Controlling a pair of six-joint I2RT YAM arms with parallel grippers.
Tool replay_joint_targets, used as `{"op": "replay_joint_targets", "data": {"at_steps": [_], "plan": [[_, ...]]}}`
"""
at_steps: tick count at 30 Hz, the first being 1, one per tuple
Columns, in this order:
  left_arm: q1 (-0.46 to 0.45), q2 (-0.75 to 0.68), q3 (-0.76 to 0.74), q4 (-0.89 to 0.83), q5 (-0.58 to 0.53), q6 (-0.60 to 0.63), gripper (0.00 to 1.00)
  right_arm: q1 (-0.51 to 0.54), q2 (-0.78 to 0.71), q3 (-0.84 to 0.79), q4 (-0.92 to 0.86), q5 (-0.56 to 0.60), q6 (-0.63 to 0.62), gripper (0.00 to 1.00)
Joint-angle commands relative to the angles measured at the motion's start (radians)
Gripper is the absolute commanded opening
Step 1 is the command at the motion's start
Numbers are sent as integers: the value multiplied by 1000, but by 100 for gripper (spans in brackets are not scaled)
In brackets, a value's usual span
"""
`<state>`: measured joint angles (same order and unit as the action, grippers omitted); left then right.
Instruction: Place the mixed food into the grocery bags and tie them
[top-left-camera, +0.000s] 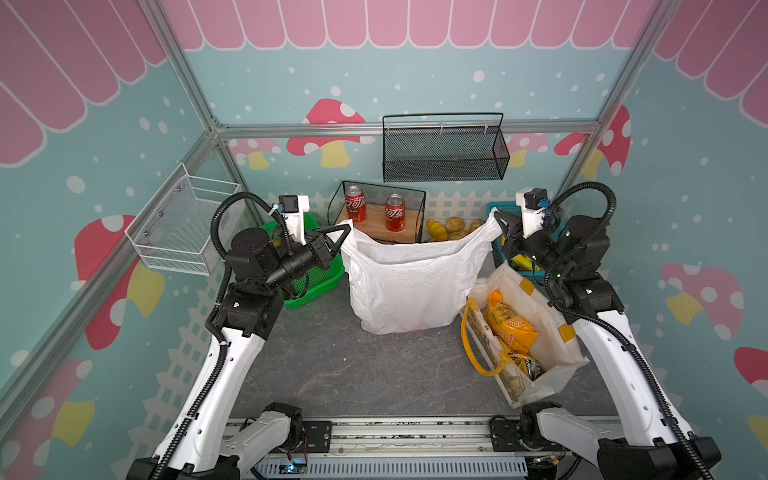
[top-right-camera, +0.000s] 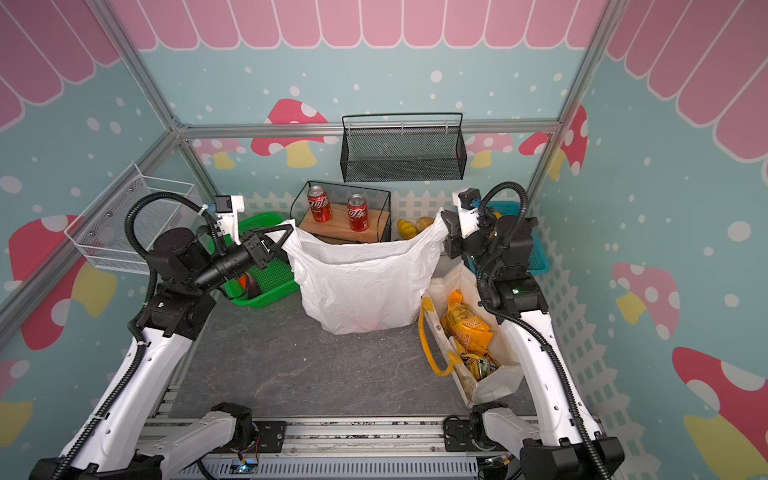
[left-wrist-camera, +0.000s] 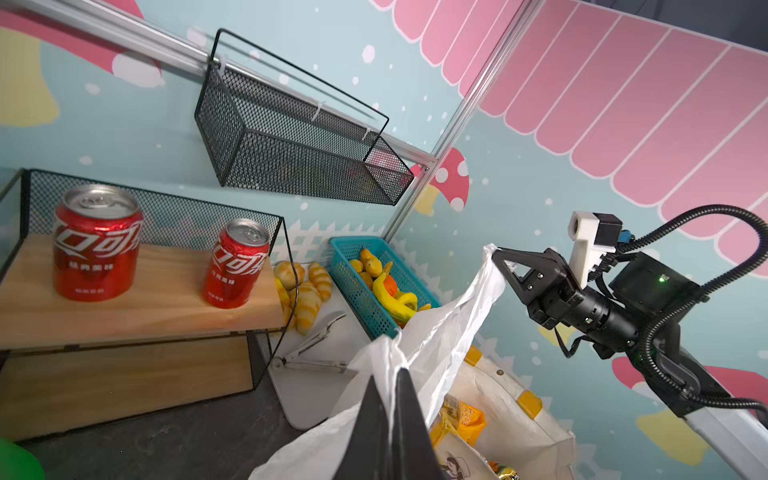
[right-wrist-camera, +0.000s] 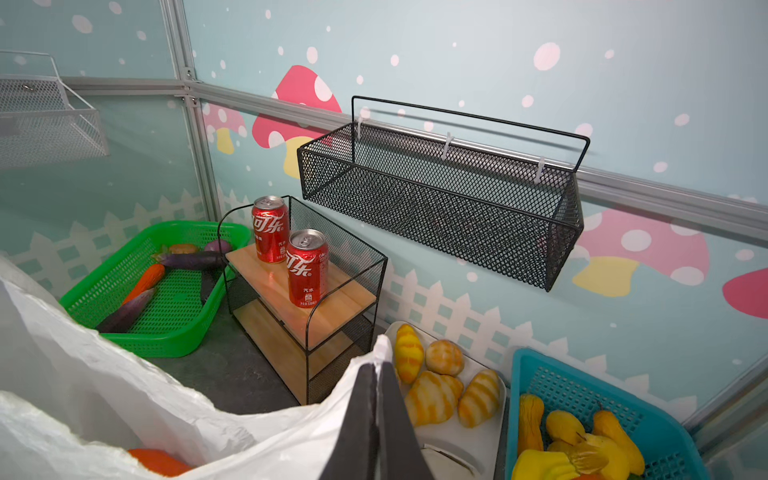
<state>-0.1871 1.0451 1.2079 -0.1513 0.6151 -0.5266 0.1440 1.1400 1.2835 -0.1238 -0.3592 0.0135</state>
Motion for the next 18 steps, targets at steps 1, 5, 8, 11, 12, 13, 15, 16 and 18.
{"op": "replay_joint_targets", "data": {"at_steps": [1,5,8,11,12,13,15,16,18], "plan": [[-26,-14,-23,50,-11,-67,0,-3,34,37,-5,-55,-11,5],[-61,3,-27,56,-8,-49,0,15,64,60,-3,-66,-5,27],[-82,20,-14,56,-6,-47,0,64,70,98,-5,-20,-39,47],[-95,28,-4,57,-6,-43,0,143,75,146,-5,63,-99,74],[-97,29,-2,57,-5,-40,0,174,79,159,-2,95,-125,76],[-99,29,-2,59,-5,-36,0,212,85,175,0,142,-161,79],[-99,29,-4,59,-4,-32,0,275,100,201,1,200,-218,81],[-100,27,-4,58,-2,-29,0,306,110,215,2,209,-237,82],[-102,26,-5,60,-2,-26,0,356,126,235,5,184,-262,82]]}}
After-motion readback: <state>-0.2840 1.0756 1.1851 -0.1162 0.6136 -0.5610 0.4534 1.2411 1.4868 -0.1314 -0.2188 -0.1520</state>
